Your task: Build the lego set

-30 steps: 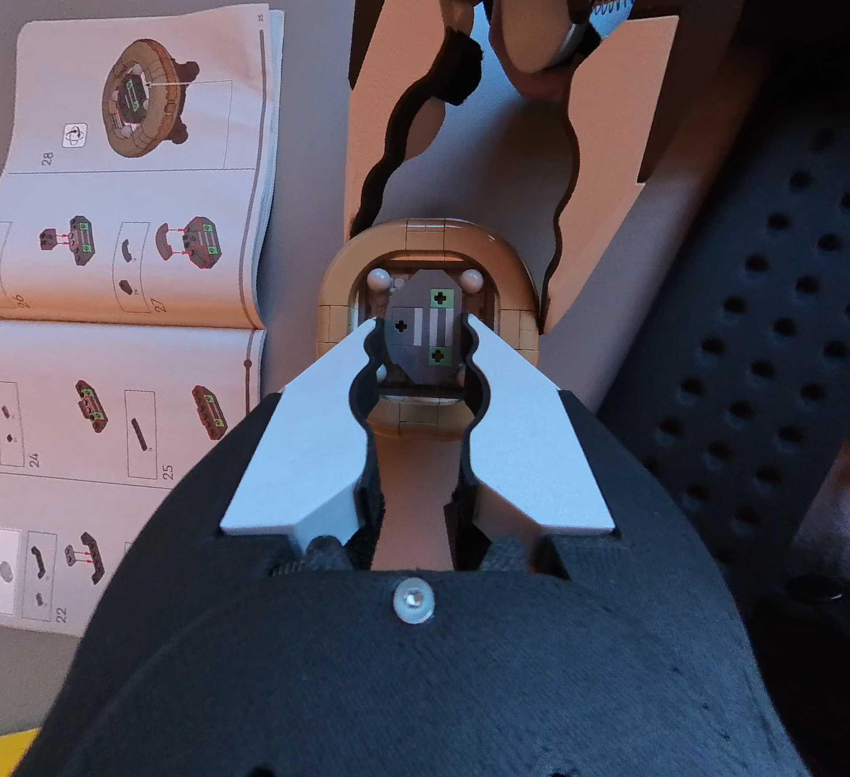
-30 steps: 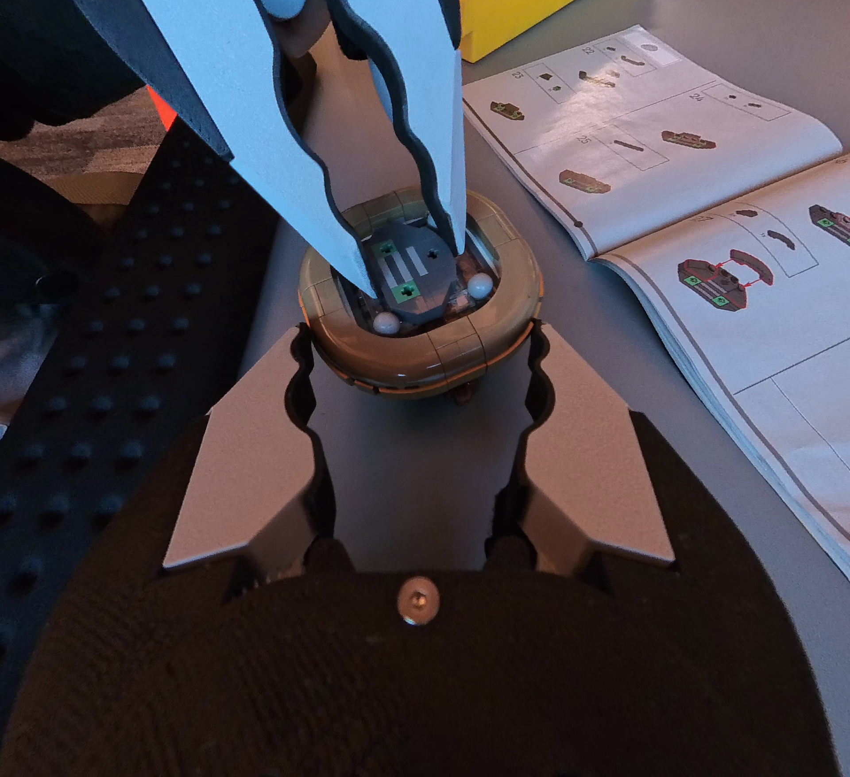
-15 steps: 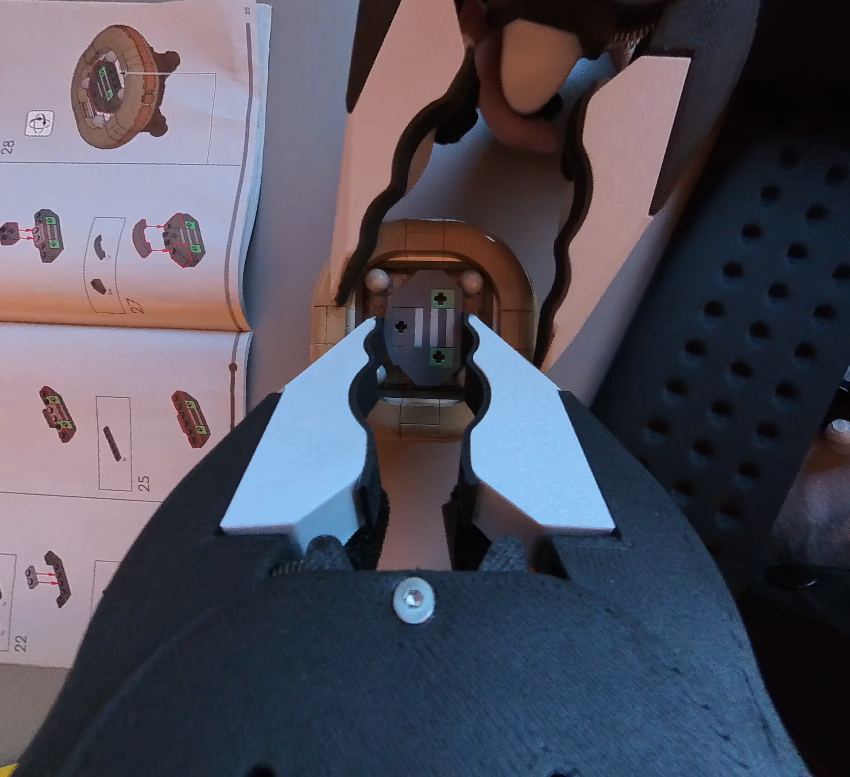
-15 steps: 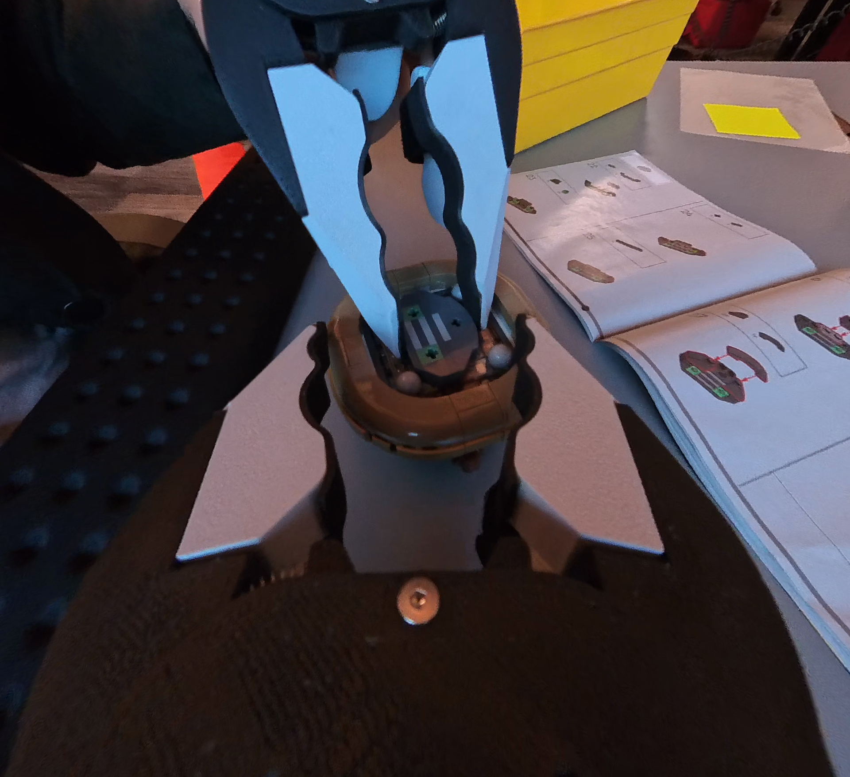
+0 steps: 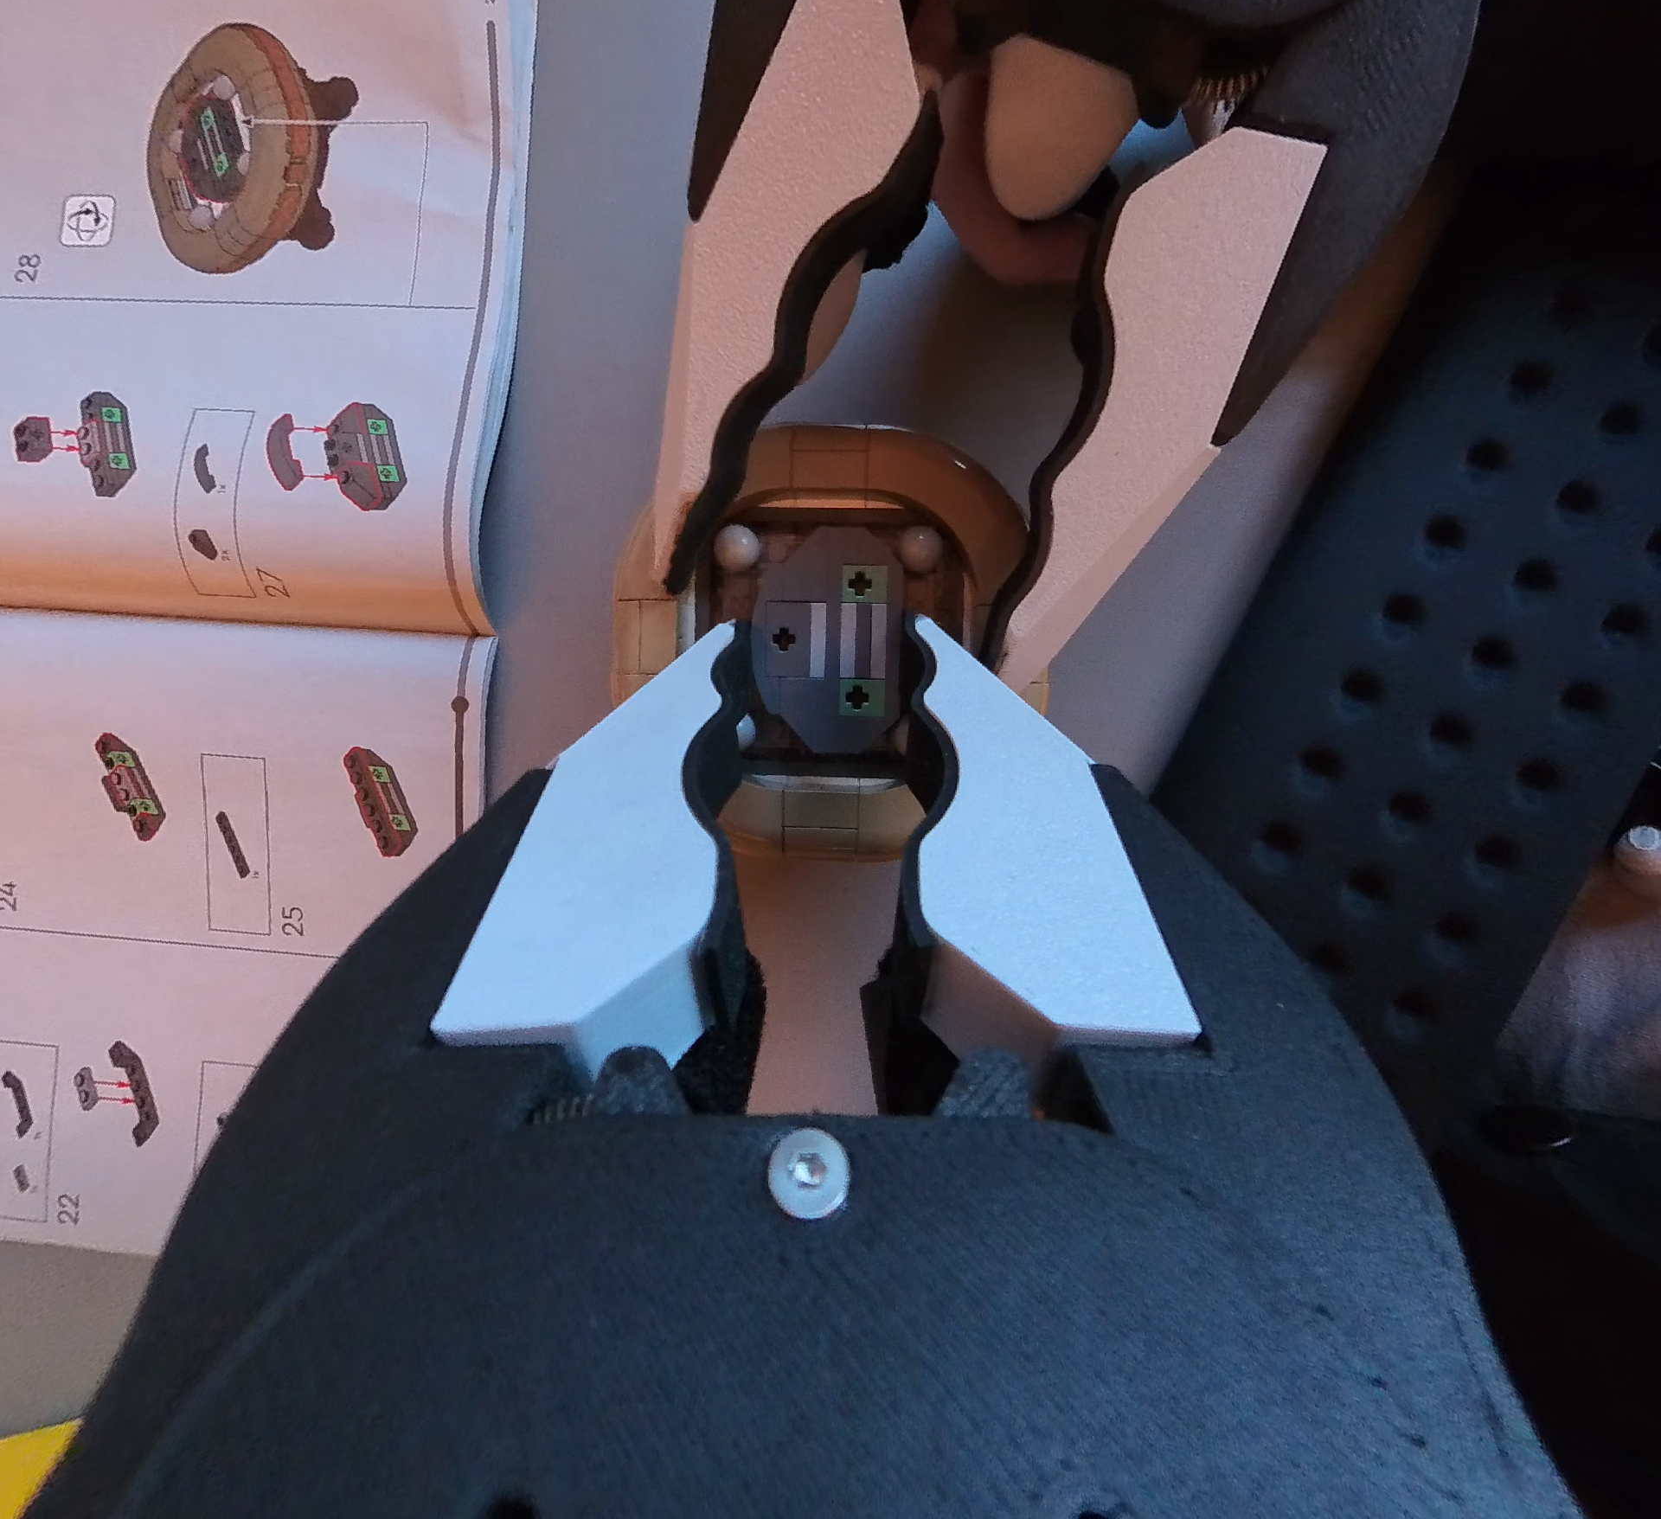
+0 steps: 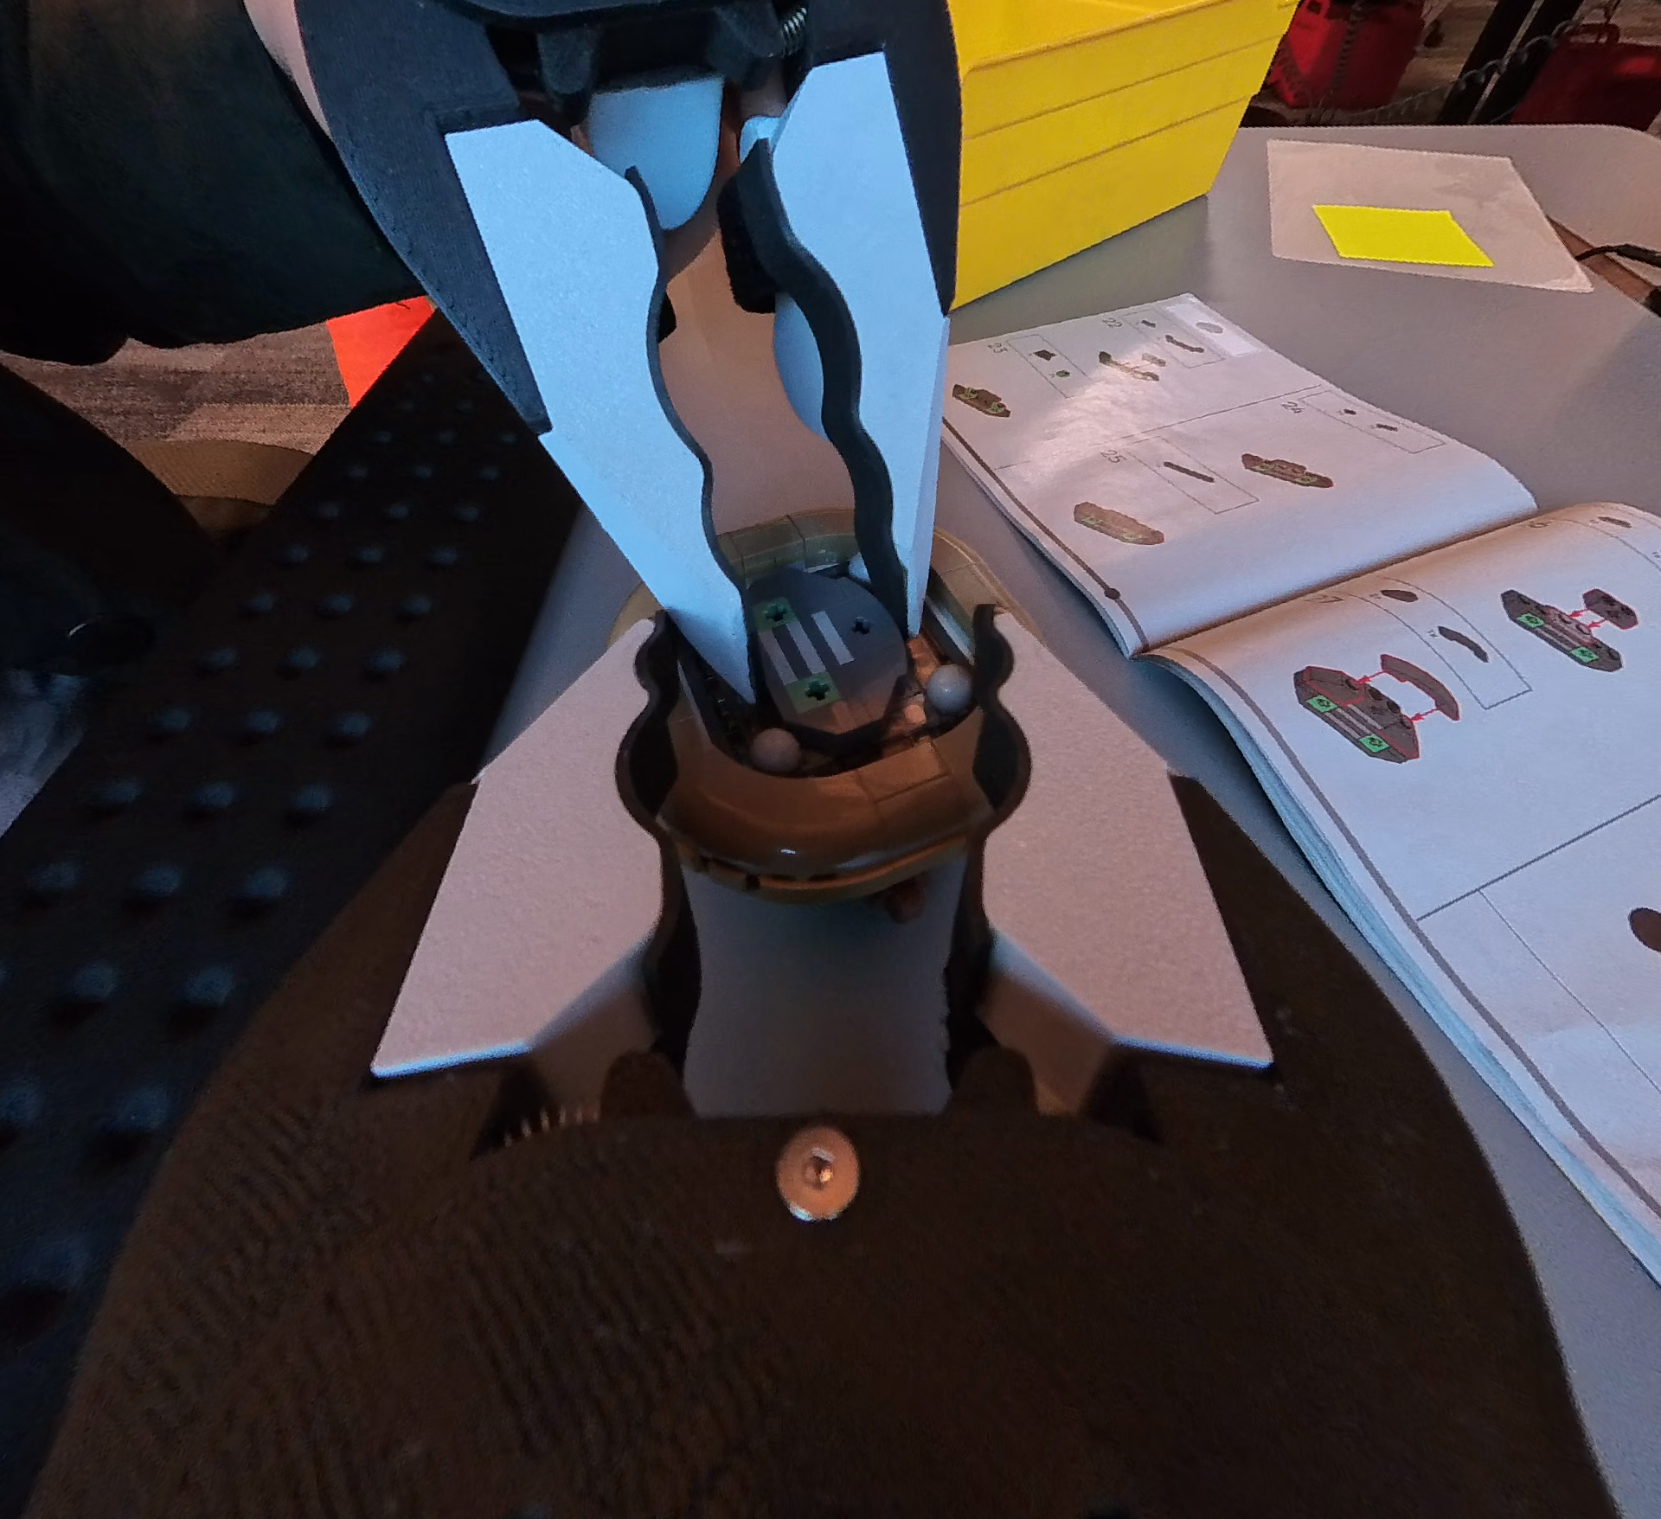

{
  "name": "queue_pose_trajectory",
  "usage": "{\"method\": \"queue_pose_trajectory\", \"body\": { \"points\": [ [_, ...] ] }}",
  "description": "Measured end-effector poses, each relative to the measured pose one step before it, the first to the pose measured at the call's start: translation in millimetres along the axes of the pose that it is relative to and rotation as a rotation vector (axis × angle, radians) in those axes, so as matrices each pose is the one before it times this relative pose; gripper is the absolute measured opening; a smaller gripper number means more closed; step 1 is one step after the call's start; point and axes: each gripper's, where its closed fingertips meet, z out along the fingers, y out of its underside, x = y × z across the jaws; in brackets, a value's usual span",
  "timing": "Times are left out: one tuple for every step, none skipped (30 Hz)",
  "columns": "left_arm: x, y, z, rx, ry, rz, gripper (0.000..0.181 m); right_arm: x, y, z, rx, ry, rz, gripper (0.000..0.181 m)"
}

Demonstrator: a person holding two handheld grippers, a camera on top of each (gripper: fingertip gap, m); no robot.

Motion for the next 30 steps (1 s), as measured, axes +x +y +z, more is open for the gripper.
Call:
{"method": "queue_pose_trajectory", "body": {
  "points": [
    [-0.01, 0.17, -0.18, -0.0022, -0.0011, -0.0020, 0.031, -0.41, 0.19, -0.04, -0.0006, -0.0008, -0.0001, 0.066],
    [0.16, 0.35, -0.29, -0.0023, 0.0014, -0.0023, 0.031, -0.98, 0.26, 0.02, -0.0014, -0.0055, 0.0025, 0.064],
    [0.20, 0.24, -0.43, -0.0041, 0.0018, 0.0006, 0.031, -3.54, 1.17, 0.61, -0.0071, -0.0243, 0.0144, 0.058],
    [0.17, 0.22, -0.10, -0.0034, -0.0009, 0.0029, 0.031, -0.10, -0.08, 0.29, -0.0003, -0.0016, 0.0023, 0.058],
    [0.04, 0.15, -0.08, -0.0023, -0.0010, 0.0046, 0.031, -0.09, -0.22, 0.01, 0.0012, 0.0011, -0.0055, 0.058],
    [0.17, 0.03, -0.13, -0.0018, -0.0013, 0.0021, 0.031, -0.21, -0.18, 0.14, 0.0004, 0.0011, -0.0049, 0.058],
    [-0.02, 0.00, -0.10, -0.0010, -0.0005, -0.0008, 0.031, -0.02, -0.04, 0.07, 0.0002, 0.0004, -0.0008, 0.058],
    [-0.02, 0.03, 0.11, 0.0002, 0.0007, -0.0011, 0.031, 0.03, -0.02, -0.01, 0.0002, -0.0006, 0.0016, 0.058],
    [0.08, -0.04, -0.07, -0.0001, 0.0022, -0.0024, 0.030, -0.02, 0.01, 0.00, -0.0001, 0.0000, 0.0002, 0.058],
    [-0.01, 0.02, -0.08, -0.0017, 0.0020, -0.0015, 0.031, -0.11, -0.05, 0.12, 0.0002, 0.0005, -0.0012, 0.058],
    [0.11, 0.16, -0.06, -0.0024, 0.0012, 0.0008, 0.031, -0.02, 0.00, 0.00, 0.0000, -0.0002, -0.0001, 0.058],
    [0.11, 0.05, -0.11, -0.0038, 0.0001, 0.0030, 0.031, -0.06, -0.13, 0.03, 0.0001, 0.0001, -0.0008, 0.058],
    [0.13, 0.13, -0.14, -0.0050, -0.0003, 0.0033, 0.031, -0.19, -0.04, 0.06, 0.0003, 0.0008, -0.0021, 0.058],
    [0.12, 0.11, -0.12, -0.0055, 0.0001, 0.0028, 0.031, -0.09, -0.05, 0.09, 0.0003, 0.0007, -0.0022, 0.058],
    [0.06, 0.08, 0.01, -0.0049, 0.0008, 0.0021, 0.031, -0.07, -0.04, 0.01, 0.0004, 0.0010, -0.0015, 0.058],
    [-0.04, -0.04, 0.08, -0.0034, 0.0015, 0.0009, 0.031, 0.04, -0.12, 0.02, 0.0001, 0.0009, -0.0007, 0.058],
    [-0.01, -0.06, -0.02, -0.0023, 0.0032, -0.0005, 0.031, 0.04, 0.02, -0.08, 0.0001, 0.0004, 0.0009, 0.058],
    [-0.08, 0.06, 0.00, -0.0004, 0.0028, -0.0005, 0.031, 0.07, -0.03, 0.07, 0.0000, -0.0004, 0.0008, 0.058],
    [0.01, -0.01, 0.01, 0.0013, 0.0029, -0.0016, 0.030, 0.06, 0.12, -0.07, 0.0000, -0.0006, 0.0018, 0.058],
    [0.00, 0.02, -0.02, 0.0024, 0.0028, -0.0016, 0.031, 0.04, -0.07, 0.12, 0.0002, -0.0009, 0.0015, 0.058],
    [-0.01, -0.03, -0.12, 0.0029, 0.0017, -0.0023, 0.030, -0.01, -0.01, -0.07, 0.0003, -0.0002, 0.0002, 0.058],
    [0.06, 0.05, -0.04, 0.0009, 0.0002, -0.0005, 0.030, 0.01, 0.07, 0.07, 0.0001, -0.0004, 0.0005, 0.058],
    [-0.01, 0.07, -0.06, 0.0001, -0.0021, 0.0017, 0.030, -0.05, -0.02, 0.01, 0.0001, -0.0002, 0.0003, 0.058],
    [0.10, 0.02, -0.11, -0.0024, -0.0002, 0.0010, 0.030, 0.03, -0.04, 0.07, 0.0001, -0.0006, 0.0009, 0.059],
    [0.09, 0.07, -0.03, -0.0018, 0.0001, 0.0019, 0.031, -0.07, -0.04, 0.07, 0.0002, 0.0000, -0.0009, 0.059],
    [0.00, -0.02, -0.07, -0.0020, 0.0021, -0.0001, 0.030, -0.01, 0.00, -0.03, 0.0001, 0.0005, -0.0002, 0.058],
    [-0.01, 0.03, 0.02, -0.0020, 0.0021, 0.0001, 0.030, 0.01, -0.01, 0.03, 0.0000, -0.0004, 0.0004, 0.059],
    [-0.07, 0.06, 0.01, -0.0022, 0.0019, 0.0004, 0.031, 0.10, 0.03, -0.11, 0.0000, -0.0004, 0.0016, 0.059],
    [0.03, 0.28, 0.03, -0.0046, 0.0039, -0.0011, 0.031, -0.01, -0.02, 0.04, 0.0000, -0.0003, 0.0009, 0.058],
    [0.63, 0.53, 0.27, -0.0091, 0.0107, -0.0017, 0.031, -0.06, 0.02, -0.10, 0.0001, -0.0014, 0.0017, 0.058]
  ]
}}
